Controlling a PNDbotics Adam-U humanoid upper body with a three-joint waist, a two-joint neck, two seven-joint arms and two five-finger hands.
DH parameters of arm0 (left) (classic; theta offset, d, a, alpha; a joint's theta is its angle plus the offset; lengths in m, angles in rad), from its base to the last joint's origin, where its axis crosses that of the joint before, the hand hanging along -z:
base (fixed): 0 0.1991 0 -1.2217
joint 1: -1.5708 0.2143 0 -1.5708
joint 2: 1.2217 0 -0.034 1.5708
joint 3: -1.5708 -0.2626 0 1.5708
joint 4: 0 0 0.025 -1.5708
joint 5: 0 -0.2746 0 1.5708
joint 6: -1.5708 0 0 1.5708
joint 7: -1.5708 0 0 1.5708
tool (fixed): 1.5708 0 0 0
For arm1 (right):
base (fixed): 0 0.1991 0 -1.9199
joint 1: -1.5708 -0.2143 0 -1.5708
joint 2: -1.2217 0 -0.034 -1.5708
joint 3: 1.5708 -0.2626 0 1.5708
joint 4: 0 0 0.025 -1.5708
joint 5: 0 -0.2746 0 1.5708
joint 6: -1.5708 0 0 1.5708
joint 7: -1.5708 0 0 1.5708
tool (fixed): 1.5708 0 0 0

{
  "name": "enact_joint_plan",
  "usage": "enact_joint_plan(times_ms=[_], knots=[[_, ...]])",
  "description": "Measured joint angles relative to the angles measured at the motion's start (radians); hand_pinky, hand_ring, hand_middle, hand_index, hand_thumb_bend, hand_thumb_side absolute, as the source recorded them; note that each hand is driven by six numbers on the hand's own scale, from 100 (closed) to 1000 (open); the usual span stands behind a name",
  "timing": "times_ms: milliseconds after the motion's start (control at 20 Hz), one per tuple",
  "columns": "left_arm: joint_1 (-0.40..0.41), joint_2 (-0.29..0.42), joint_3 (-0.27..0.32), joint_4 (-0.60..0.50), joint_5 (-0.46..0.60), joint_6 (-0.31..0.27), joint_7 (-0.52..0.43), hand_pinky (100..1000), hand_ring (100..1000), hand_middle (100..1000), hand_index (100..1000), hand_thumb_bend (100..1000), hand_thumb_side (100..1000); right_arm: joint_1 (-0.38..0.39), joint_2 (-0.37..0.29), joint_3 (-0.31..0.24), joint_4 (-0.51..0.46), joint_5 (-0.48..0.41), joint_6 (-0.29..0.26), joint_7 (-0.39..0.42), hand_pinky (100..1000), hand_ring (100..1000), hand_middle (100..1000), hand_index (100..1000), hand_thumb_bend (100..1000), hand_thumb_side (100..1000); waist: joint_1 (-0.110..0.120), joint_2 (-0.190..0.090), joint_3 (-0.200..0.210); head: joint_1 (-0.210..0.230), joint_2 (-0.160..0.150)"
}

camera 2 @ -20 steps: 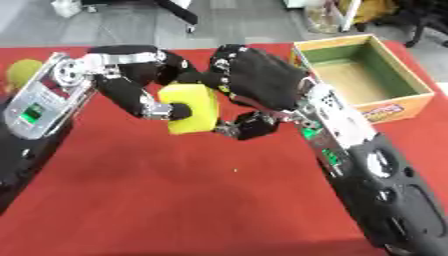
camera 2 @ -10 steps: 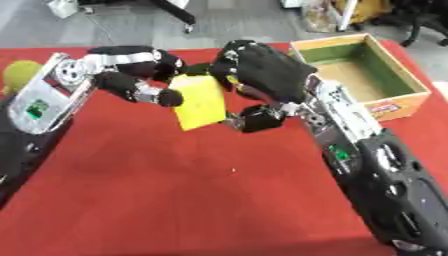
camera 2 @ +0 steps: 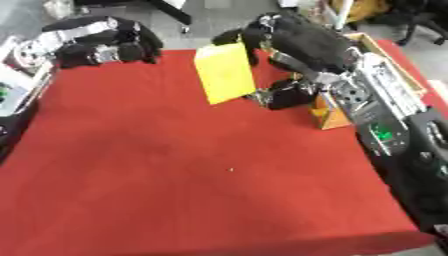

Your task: Pick up the objects with one hand, pass them to the other hand, and then place them into the box on the other side of the table.

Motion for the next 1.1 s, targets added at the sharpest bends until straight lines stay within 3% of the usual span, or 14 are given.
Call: enact_joint_plan(times_ms=[150,350,650,1100], knots=[[0.057,0.037,0.054,-0.062,0.044,0.011,0.058,777,679,650,776,617,725,0.02,-0.06,-0.04,0.031,-0.025,0.035,-0.014,719,554,454,443,100,140,0.0,0.0,0.007,-0.018,0.0],[0.162,0.069,0.127,-0.175,0.11,0.028,0.131,775,673,645,773,604,711,0.034,-0.126,-0.111,0.172,-0.029,0.092,-0.055,722,555,454,446,100,145,0.0,0.0,0.022,-0.047,0.0],[0.304,0.072,0.209,-0.351,0.148,0.045,0.197,773,666,637,772,570,689,-0.037,-0.143,-0.216,0.524,0.06,0.149,-0.161,720,558,457,450,100,145,0.0,0.001,0.055,-0.095,0.004],[0.491,0.003,0.307,-0.524,0.133,0.064,0.259,774,662,631,770,563,692,-0.16,-0.133,-0.366,1.059,0.22,0.249,-0.354,722,568,473,518,100,185,0.001,0.01,0.114,-0.185,0.007]])
